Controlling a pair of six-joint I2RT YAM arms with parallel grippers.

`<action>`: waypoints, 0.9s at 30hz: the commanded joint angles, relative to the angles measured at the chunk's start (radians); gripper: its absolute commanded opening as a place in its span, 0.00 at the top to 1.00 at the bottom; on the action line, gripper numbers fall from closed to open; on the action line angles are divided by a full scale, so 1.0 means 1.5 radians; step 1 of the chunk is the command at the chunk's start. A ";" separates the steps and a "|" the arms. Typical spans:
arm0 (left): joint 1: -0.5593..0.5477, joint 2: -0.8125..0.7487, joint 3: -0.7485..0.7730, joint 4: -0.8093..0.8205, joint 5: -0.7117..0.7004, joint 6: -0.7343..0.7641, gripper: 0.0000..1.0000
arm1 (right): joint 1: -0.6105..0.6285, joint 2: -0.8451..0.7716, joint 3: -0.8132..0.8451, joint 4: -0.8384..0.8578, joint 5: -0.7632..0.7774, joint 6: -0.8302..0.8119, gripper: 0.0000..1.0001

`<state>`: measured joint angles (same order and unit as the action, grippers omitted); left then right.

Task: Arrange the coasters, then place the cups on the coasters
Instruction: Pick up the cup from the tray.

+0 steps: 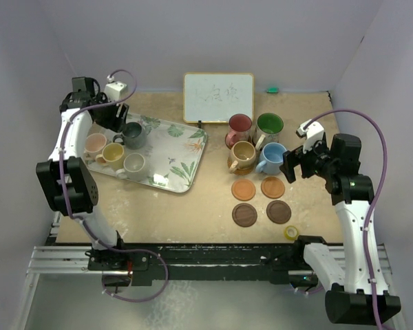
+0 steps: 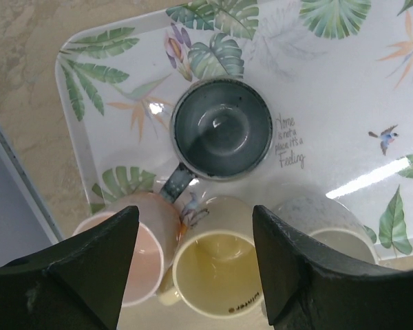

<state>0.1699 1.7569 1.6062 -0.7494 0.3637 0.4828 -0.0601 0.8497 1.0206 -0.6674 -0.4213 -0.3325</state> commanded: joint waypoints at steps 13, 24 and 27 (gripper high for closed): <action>-0.003 0.259 0.293 -0.138 0.106 0.111 0.37 | -0.002 0.018 0.011 0.017 -0.014 -0.006 0.00; -0.056 0.333 0.339 -0.159 0.042 0.151 0.53 | -0.002 0.023 0.010 0.018 -0.010 -0.008 0.00; -0.070 0.349 0.352 -0.164 0.018 0.155 0.63 | -0.002 0.025 0.011 0.015 -0.012 -0.008 0.00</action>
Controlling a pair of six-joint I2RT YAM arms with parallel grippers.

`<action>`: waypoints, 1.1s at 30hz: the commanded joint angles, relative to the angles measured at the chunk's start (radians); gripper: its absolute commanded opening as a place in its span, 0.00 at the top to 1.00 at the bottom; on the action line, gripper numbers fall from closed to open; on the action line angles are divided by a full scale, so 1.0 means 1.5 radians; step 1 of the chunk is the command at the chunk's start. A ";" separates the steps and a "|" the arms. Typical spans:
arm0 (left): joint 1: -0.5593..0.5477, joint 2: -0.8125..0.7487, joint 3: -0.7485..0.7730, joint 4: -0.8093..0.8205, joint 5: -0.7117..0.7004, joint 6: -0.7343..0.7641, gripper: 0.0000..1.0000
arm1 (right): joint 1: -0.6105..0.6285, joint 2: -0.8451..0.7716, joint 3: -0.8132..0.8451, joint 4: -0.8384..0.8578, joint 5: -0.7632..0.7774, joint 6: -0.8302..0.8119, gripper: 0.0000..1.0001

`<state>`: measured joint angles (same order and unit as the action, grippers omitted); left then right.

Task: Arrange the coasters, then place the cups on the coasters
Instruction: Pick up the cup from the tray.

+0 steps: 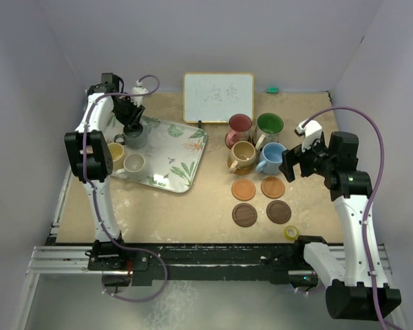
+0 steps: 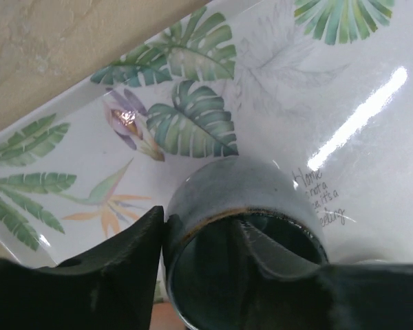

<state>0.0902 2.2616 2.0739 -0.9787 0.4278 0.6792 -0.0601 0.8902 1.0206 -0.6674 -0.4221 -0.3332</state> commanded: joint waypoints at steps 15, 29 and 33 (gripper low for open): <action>-0.072 -0.008 0.007 -0.007 -0.030 -0.014 0.85 | -0.002 -0.005 0.009 0.016 -0.013 -0.008 0.00; -0.084 -0.049 -0.060 0.037 -0.047 -0.050 0.83 | -0.002 -0.007 0.010 0.015 -0.016 -0.008 0.00; -0.089 -0.069 -0.066 0.040 -0.045 -0.048 0.91 | -0.002 -0.007 0.009 0.015 -0.017 -0.008 0.00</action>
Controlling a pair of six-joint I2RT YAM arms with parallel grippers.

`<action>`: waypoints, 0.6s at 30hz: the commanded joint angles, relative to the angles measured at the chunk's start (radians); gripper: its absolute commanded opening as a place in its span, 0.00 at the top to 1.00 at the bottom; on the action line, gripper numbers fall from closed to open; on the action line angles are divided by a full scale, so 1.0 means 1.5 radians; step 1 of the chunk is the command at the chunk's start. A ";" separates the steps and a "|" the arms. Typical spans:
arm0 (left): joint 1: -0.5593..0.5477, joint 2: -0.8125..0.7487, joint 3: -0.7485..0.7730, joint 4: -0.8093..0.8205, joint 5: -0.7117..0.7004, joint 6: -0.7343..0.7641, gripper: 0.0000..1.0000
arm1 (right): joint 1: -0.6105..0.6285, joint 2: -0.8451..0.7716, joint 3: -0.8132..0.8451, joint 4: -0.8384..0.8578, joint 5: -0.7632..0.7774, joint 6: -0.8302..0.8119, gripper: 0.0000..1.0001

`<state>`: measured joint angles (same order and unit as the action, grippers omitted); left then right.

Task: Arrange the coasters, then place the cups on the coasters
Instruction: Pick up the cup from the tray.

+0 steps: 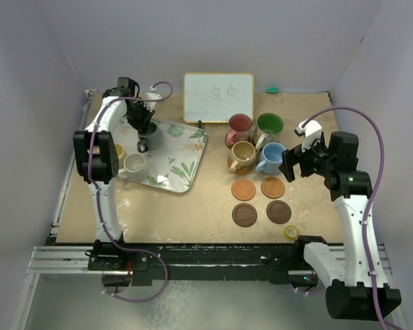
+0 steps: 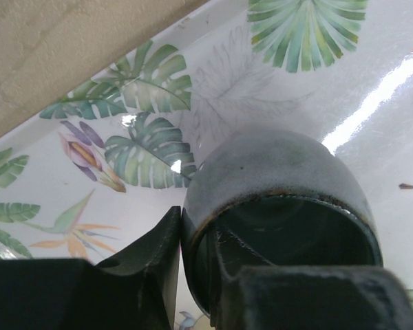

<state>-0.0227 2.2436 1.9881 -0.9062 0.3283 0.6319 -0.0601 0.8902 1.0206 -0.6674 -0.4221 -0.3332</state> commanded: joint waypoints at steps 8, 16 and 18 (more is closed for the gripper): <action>-0.034 -0.119 -0.002 0.003 0.022 -0.018 0.97 | -0.002 -0.008 0.010 0.016 -0.016 -0.008 0.00; -0.077 -0.224 -0.033 0.018 0.017 -0.067 0.97 | -0.002 -0.008 0.009 0.009 -0.014 0.003 0.00; -0.096 -0.261 -0.065 0.032 0.009 -0.082 0.97 | -0.002 -0.006 0.010 0.003 -0.015 0.010 0.00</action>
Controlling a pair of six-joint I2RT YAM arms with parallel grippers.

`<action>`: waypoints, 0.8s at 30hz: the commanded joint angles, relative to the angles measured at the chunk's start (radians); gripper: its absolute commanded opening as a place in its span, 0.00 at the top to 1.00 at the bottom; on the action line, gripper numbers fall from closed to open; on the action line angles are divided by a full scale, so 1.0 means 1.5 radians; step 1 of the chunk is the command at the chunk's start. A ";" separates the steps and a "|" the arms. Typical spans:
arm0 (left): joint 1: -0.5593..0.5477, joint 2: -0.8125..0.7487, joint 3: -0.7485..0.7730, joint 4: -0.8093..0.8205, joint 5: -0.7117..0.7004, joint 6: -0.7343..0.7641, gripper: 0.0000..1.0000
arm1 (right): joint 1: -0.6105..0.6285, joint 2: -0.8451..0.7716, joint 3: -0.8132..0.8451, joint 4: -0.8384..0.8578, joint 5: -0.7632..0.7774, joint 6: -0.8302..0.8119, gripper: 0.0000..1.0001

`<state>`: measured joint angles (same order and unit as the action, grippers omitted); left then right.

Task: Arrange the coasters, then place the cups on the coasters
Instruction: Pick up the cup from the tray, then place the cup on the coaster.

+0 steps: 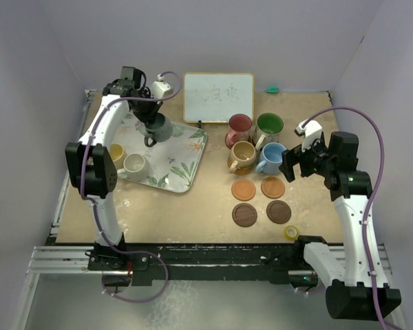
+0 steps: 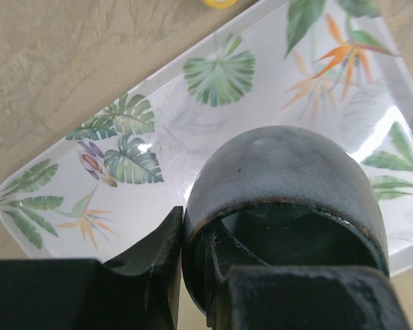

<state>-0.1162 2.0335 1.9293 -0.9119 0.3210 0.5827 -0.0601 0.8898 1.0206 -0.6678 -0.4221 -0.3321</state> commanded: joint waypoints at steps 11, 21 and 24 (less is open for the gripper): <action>-0.209 -0.251 -0.111 0.086 -0.061 -0.142 0.97 | -0.003 0.001 0.003 0.037 0.075 0.045 0.00; -0.392 -0.234 -0.092 0.143 -0.153 -0.211 0.97 | -0.048 0.004 -0.008 0.080 0.193 0.083 0.00; -0.432 -0.208 -0.071 0.153 -0.175 -0.228 0.97 | -0.074 0.008 -0.008 0.090 0.227 0.099 0.00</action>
<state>-0.7017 1.7203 1.7527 -0.8040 0.1112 0.3180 -0.1276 0.8970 1.0084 -0.5961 -0.1745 -0.2363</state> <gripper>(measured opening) 0.113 0.998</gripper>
